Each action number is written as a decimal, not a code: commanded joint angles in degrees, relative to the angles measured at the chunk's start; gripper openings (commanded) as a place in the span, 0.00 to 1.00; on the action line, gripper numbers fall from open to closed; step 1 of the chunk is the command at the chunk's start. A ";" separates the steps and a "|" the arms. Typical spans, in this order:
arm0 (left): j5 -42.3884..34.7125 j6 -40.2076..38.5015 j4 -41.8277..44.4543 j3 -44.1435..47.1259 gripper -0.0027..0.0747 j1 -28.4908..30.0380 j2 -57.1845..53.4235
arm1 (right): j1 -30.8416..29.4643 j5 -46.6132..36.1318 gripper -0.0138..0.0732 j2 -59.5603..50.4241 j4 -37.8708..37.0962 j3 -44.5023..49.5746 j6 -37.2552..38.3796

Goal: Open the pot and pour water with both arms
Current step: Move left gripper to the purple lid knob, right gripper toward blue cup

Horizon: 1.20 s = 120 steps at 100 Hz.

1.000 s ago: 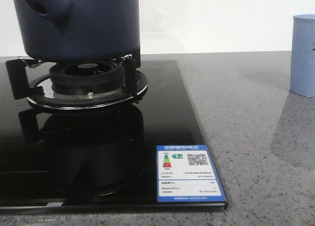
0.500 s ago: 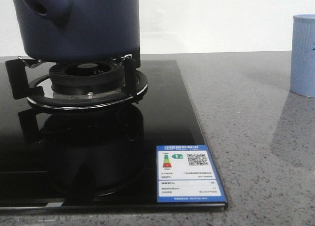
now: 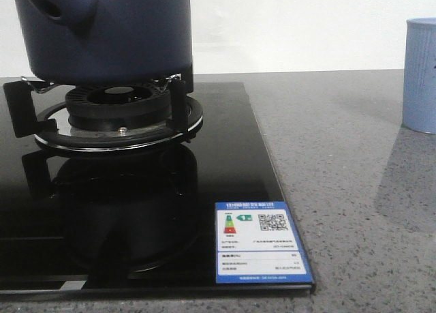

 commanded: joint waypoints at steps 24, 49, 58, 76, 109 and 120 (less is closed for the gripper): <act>16.89 6.15 10.48 -22.63 0.01 0.03 15.73 | 0.16 15.59 0.12 20.32 -7.11 -23.44 -0.07; 24.21 14.34 9.37 -33.86 0.01 -2.74 27.60 | 0.16 21.18 0.12 30.14 -7.11 -32.03 -1.00; 21.91 15.09 8.01 -34.85 0.01 -8.63 30.28 | 0.16 21.18 0.12 30.91 -6.98 -32.45 -3.08; 20.88 18.88 8.57 -37.36 0.02 -18.22 35.24 | 0.28 23.01 0.13 30.99 -6.74 -32.45 -3.08; 13.73 18.88 8.57 -38.71 0.57 -24.04 42.64 | 0.28 23.95 0.28 30.99 -6.23 -32.45 -3.08; 12.88 18.88 8.27 -38.71 0.67 -24.04 44.25 | 0.28 23.95 0.55 30.99 -5.92 -32.45 -3.08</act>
